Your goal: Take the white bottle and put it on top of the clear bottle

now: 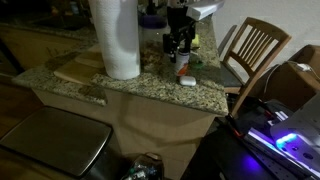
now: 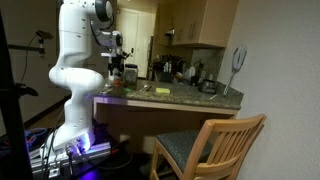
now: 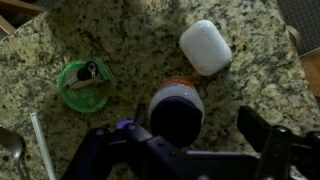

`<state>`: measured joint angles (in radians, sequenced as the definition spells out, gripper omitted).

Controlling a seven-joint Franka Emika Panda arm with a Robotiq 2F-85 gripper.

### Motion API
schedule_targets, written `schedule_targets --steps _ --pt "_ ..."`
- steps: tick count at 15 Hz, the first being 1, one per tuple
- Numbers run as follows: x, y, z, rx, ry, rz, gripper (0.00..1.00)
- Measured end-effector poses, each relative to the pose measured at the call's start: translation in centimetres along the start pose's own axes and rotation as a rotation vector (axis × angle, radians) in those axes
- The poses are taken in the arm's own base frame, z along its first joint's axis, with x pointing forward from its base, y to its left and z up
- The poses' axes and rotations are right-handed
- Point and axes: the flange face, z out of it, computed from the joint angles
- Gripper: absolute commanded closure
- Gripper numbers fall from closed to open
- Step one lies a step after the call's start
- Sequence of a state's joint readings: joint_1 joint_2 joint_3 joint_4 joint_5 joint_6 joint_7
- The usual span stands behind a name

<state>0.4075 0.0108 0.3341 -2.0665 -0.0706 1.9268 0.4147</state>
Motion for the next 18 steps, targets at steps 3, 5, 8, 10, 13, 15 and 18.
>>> schedule_targets --steps 3,5,8,10,13,15,18 --pt "0.0 0.0 -0.2 0.002 0.002 0.026 0.61" --pt "0.1 0.0 -0.3 0.003 0.002 0.045 0.71" --pt "0.1 -0.1 -0.4 0.006 0.004 0.068 0.71" --pt "0.2 -0.2 -0.4 0.014 0.012 0.072 0.71" --pt "1.4 -0.7 -1.1 0.058 0.125 0.076 0.71" --pt "2.2 -0.8 -1.3 0.054 0.237 0.081 0.71" --pt "2.4 -0.8 -1.0 0.013 0.282 0.092 0.71"
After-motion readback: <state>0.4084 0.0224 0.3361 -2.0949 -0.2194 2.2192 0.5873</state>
